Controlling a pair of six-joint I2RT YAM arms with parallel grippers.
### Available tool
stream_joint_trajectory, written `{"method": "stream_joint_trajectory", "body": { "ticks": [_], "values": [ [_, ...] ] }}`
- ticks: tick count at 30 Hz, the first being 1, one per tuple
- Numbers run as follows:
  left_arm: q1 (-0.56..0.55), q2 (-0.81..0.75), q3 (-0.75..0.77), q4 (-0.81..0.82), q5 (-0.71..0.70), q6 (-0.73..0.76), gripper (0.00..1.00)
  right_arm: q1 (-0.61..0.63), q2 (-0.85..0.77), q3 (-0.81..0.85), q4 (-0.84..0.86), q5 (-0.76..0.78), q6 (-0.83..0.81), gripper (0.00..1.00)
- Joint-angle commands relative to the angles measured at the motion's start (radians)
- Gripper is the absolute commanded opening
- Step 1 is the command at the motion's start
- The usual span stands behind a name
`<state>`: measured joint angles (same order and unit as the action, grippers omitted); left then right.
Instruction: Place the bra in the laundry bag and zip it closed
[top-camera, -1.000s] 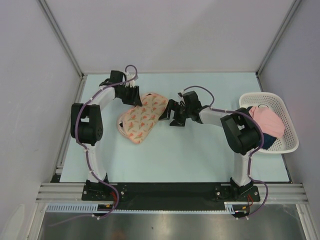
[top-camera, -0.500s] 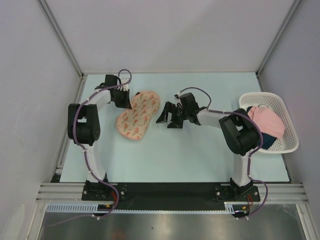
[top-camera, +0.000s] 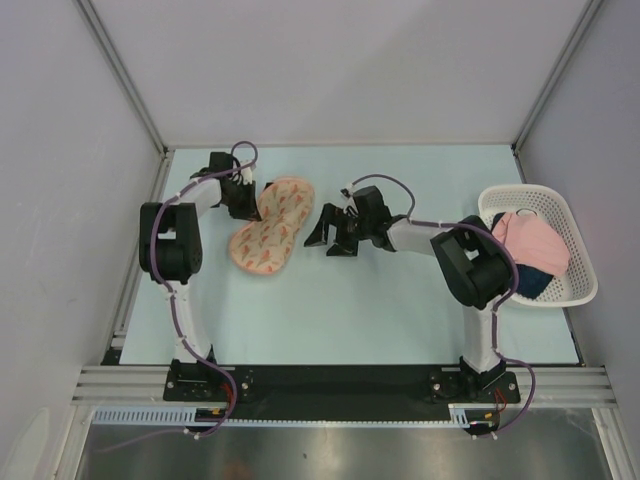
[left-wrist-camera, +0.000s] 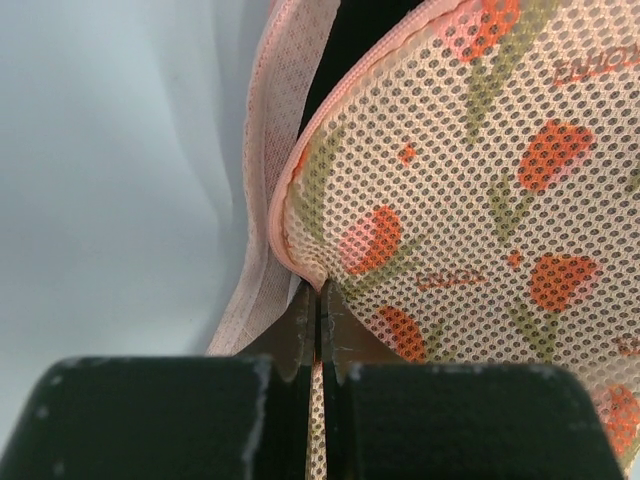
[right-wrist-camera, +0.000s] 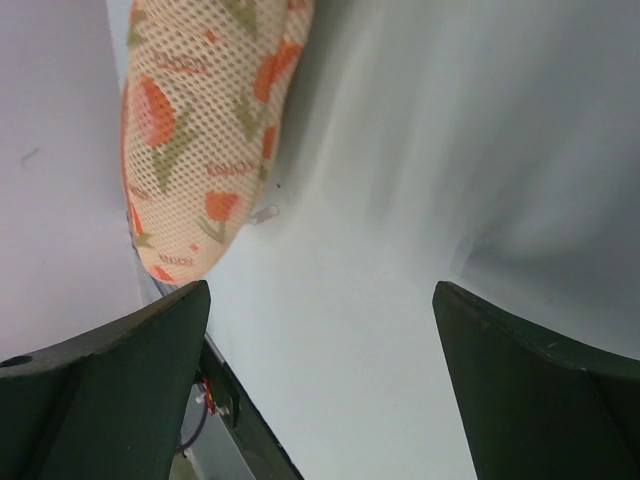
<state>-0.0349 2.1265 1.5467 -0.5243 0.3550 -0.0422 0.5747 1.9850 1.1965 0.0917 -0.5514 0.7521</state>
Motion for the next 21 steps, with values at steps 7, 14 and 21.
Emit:
{"method": "stream_joint_trajectory", "body": {
  "ticks": [7,14,21],
  "values": [
    [0.013,0.053,0.026,-0.048,-0.093,0.011,0.00,0.082,0.201,0.115,0.455,-0.001,0.243,1.00],
    [0.030,0.059,0.042,-0.057,-0.090,0.011,0.00,0.088,0.342,0.212,0.531,0.036,0.299,1.00],
    [0.032,0.047,0.052,-0.049,-0.060,0.019,0.00,0.123,0.426,0.282,0.632,0.097,0.352,0.90]
  ]
}}
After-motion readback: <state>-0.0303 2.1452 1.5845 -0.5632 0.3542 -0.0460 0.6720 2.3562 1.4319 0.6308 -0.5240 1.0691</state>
